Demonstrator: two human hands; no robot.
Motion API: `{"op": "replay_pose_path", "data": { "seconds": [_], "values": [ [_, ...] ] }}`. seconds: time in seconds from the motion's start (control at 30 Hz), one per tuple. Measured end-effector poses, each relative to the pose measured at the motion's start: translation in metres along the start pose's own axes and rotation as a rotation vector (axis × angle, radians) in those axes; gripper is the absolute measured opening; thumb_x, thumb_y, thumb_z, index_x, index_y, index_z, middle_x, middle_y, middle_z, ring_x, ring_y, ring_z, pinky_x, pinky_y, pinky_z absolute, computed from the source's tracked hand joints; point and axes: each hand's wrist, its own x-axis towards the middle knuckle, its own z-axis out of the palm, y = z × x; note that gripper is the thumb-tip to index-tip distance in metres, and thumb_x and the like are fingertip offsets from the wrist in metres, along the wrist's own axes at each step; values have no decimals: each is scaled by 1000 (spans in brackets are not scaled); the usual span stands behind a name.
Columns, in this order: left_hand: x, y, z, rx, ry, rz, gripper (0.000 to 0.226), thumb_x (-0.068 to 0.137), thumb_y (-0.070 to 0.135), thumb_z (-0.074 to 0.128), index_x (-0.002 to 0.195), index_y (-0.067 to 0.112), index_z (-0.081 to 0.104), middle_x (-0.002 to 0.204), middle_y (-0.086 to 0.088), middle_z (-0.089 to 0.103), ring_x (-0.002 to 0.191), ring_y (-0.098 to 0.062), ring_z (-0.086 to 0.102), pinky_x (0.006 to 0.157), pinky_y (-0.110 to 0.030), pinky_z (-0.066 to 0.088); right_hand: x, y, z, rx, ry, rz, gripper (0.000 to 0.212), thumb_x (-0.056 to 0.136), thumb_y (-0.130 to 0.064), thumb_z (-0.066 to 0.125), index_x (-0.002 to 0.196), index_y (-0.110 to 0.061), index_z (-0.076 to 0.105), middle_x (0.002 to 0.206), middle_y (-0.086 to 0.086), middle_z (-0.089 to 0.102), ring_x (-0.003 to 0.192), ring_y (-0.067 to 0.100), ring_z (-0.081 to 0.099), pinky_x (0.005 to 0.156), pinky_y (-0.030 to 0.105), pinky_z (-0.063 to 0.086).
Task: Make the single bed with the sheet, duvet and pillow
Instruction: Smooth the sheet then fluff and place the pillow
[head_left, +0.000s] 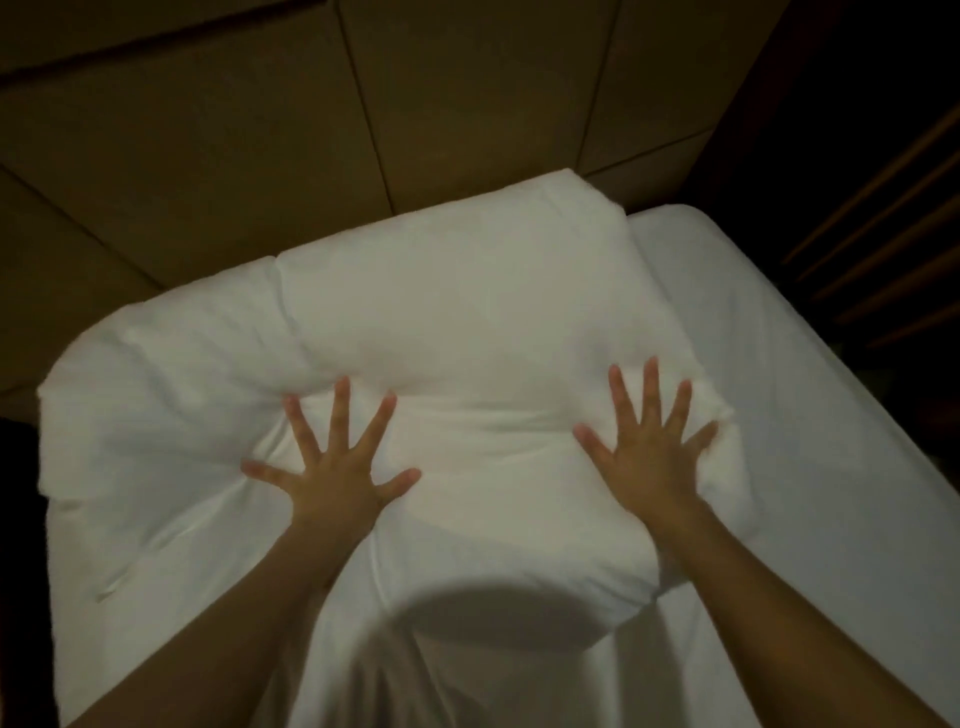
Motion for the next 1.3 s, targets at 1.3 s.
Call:
{"op": "replay_pose_path", "data": {
  "seconds": [1.3],
  "values": [
    [102, -165, -46, -319, 115, -534, 98, 51, 95, 13, 139, 60, -12, 155, 11, -23, 142, -40, -15, 100, -78, 2, 159, -174, -34, -260, 78, -278, 79, 77, -79, -1, 145, -42, -19, 157, -2, -22, 144, 33, -17, 105, 67, -12]
  ]
}}
